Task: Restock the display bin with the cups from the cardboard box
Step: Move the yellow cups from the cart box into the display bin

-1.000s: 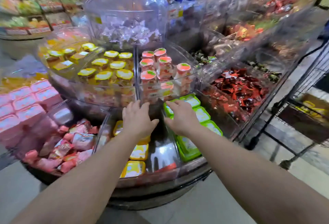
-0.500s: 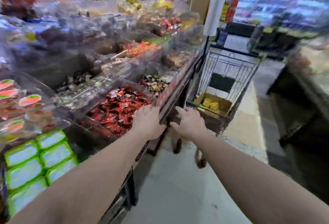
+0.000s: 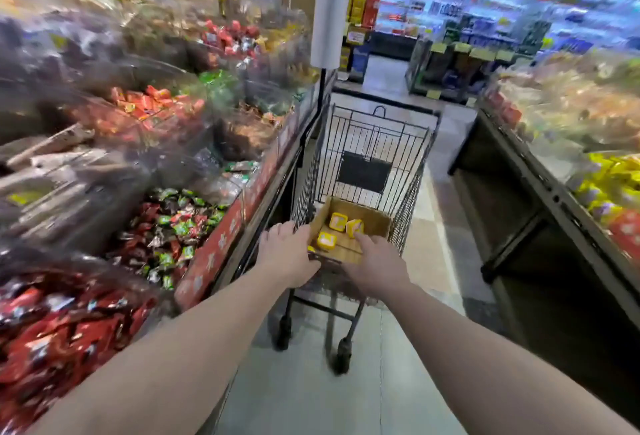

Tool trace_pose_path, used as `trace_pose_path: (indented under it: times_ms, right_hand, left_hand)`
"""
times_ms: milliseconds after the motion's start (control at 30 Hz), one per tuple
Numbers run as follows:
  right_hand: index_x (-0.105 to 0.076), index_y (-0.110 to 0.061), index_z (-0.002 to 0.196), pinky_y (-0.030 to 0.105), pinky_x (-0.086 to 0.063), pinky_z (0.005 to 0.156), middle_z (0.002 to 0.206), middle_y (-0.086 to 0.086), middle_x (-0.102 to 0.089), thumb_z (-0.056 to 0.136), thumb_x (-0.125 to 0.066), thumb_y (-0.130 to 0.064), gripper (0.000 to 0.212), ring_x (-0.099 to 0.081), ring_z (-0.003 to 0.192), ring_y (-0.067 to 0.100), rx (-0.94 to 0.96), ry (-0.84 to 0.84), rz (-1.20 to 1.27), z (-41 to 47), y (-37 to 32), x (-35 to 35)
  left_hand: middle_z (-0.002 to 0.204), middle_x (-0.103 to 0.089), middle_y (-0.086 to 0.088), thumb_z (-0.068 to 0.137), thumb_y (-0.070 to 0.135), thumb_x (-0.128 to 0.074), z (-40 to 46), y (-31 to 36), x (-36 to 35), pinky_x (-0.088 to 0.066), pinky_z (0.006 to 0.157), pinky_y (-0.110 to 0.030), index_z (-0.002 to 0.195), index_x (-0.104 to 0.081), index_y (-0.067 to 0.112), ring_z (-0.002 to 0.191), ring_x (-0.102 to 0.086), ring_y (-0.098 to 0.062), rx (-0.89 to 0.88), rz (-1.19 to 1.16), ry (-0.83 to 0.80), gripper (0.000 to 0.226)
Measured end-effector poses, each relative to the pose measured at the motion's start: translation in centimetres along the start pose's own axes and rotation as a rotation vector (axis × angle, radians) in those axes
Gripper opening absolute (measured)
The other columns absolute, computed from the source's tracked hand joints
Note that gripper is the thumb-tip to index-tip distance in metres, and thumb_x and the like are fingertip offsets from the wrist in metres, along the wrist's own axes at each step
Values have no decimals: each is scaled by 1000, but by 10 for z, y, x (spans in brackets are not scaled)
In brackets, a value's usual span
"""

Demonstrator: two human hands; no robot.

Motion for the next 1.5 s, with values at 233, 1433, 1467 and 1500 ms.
trace_pose_path:
  times_ms: [233,1433,1467,1500]
  right_hand:
    - [-30,-28,147,44,-43,103,140,9,-44,86,-62,-45,71,-43,129,33,-141,-36,55,124,61,13]
    - [-47,-18,130,43,-46,82,120,19,-50,97,-45,-19,33,-57,105,42,137,-572,-206,618,239,-298]
    - [-48,-17,127,43,-45,81,119,20,-51,96,-48,-20,31,-57,104,42,150,-577,-198,619,240,-297]
    - [-49,-15,124,42,-44,79,117,20,-54,96,-50,-22,29,-57,104,42,170,-593,-199,621,240,-296]
  left_hand:
    - [149,-32,-9,77,58,-60,138,14,-13,-24,114,-45,142,-31,25,139,-27,-29,-47,0,-67,79]
    - [151,-28,-9,73,39,-76,449,8,-374,-29,113,-37,148,-24,33,138,-26,-31,642,-497,-430,92]
    - [151,-29,-9,73,40,-77,450,9,-376,-29,113,-38,148,-24,33,138,-26,-31,634,-505,-428,92]
    - [150,-30,-8,72,40,-77,451,10,-376,-30,112,-39,148,-23,33,137,-26,-31,625,-513,-425,93]
Point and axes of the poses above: each hand's wrist, its own z-axis towards the middle knuckle, its own x-axis out of the back of the hand, y = z × x, the point moved 5 cm from there along z, towards the middle knuckle
